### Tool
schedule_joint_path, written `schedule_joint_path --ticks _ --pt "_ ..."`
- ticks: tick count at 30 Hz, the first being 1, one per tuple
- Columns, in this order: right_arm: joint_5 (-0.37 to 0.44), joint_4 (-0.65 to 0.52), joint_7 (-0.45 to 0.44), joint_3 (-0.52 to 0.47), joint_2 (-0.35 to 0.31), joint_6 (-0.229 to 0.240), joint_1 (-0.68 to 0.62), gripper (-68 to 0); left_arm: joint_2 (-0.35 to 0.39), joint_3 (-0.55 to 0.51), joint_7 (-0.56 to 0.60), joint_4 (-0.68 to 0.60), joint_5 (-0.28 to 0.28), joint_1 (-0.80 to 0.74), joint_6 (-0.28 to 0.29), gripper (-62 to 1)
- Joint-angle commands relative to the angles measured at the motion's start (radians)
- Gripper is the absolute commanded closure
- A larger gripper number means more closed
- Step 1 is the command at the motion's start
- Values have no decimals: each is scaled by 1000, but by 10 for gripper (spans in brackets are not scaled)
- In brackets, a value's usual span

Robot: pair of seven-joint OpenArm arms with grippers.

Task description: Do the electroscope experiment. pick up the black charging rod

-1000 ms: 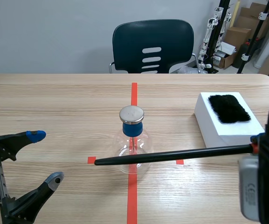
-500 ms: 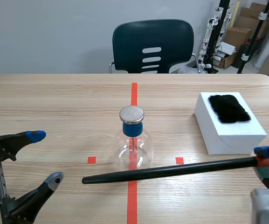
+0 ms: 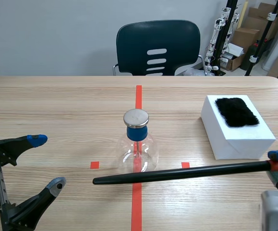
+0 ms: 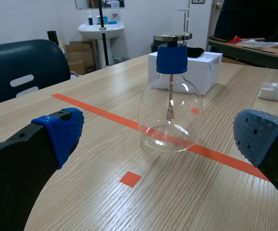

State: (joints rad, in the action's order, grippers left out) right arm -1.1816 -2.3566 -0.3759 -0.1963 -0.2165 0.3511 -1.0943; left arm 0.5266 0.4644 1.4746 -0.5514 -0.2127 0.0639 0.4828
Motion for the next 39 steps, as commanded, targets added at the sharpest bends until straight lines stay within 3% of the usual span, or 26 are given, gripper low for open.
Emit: schedule_joint_path --ticks 1,39 --pt "7 -4 4 -8 -5 -14 11 -6 6 -3 18 -11 10 3 1 -623" --pt "7 -4 11 -8 -5 -14 64 -6 6 -3 18 -11 10 3 1 -623"
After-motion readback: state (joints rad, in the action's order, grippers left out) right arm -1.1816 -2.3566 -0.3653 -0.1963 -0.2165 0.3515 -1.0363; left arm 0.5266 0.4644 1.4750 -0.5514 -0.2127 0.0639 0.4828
